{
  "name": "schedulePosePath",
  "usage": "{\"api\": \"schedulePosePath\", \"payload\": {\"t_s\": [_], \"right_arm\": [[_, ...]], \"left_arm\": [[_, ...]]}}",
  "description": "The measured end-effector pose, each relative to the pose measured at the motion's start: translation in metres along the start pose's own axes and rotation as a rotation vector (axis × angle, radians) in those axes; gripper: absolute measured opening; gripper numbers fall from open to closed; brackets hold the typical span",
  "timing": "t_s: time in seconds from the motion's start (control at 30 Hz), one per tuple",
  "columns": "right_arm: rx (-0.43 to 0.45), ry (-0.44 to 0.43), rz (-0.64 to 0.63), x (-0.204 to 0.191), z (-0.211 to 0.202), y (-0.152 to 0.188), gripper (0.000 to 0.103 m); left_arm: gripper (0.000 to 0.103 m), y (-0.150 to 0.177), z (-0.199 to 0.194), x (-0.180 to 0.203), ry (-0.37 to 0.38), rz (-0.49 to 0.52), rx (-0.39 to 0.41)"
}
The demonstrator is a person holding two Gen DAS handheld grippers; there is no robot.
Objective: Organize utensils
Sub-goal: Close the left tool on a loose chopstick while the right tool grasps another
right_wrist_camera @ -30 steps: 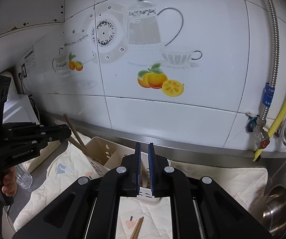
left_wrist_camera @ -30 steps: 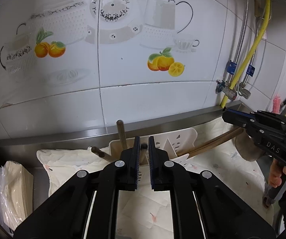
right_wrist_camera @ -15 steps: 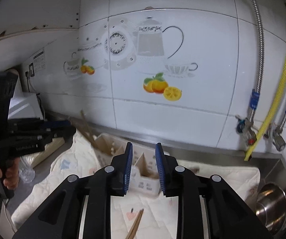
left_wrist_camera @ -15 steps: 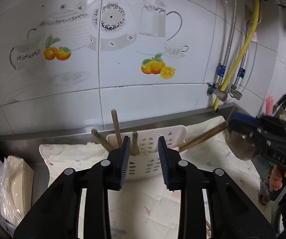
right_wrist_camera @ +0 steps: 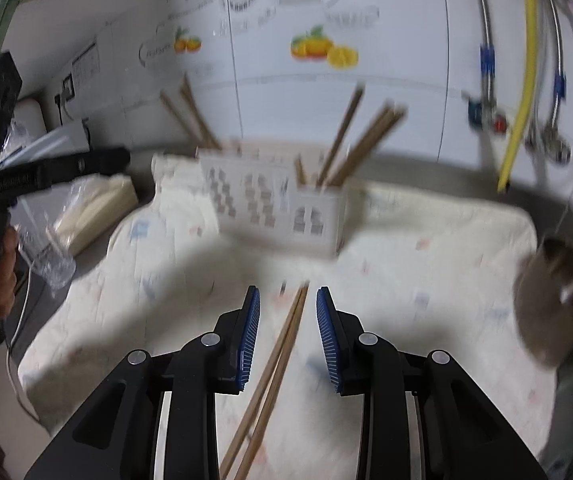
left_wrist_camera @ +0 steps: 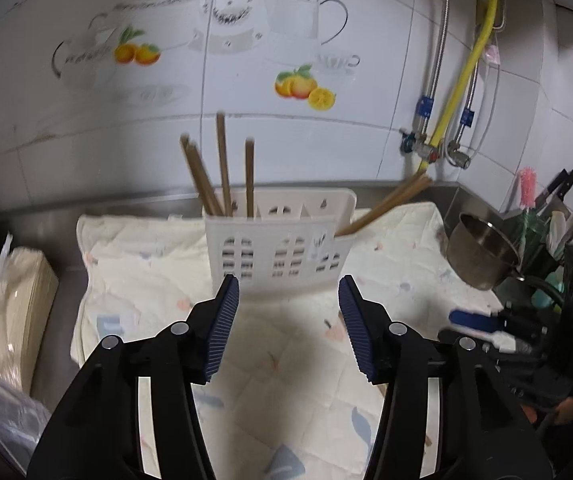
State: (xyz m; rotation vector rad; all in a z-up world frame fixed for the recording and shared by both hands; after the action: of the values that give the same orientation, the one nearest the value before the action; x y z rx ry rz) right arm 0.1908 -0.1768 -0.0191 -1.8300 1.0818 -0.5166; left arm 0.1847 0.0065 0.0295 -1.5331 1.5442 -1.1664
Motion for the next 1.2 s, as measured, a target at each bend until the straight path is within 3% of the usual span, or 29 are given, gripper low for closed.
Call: {"api": "schedulePosePath", "payload": {"t_s": [0.27,0.43,0.87,1.2], "right_arm": [[-0.104,-0.002,0.063,-0.013,0.0,0.078,0.028],[-0.153,0.009,0.102,-0.017,0.001,0.109,0.021],[-0.182,0.026,0.151,-0.018,0.011,0.123,0.012],[-0.166,0.065,0.115,-0.02,0.01,0.123,0.008]], "left_arm": [[0.054,0.033,-0.013,-0.006,-0.01,-0.073,-0.009],[0.054,0.047,-0.02,-0.012,-0.019,-0.105,-0.014],[0.054,0.067,-0.025,-0.011,-0.027,-0.121,-0.035],[0.054,0.088,-0.017,0.008,0.002,-0.107,-0.083]]}}
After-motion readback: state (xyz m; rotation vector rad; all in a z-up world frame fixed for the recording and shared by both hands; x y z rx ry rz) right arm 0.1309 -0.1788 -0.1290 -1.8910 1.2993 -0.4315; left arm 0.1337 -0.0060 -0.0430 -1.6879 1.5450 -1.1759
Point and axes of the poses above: each gripper's, at about its wrist camera, not at the fingertips, and z roughly the way its jaws point, x to its right, y to its underside, the point moved 8 cm from there along z, roughly the way its jaws point, and after that the axes turned 11 degrees about x, right-handed, at the moved point
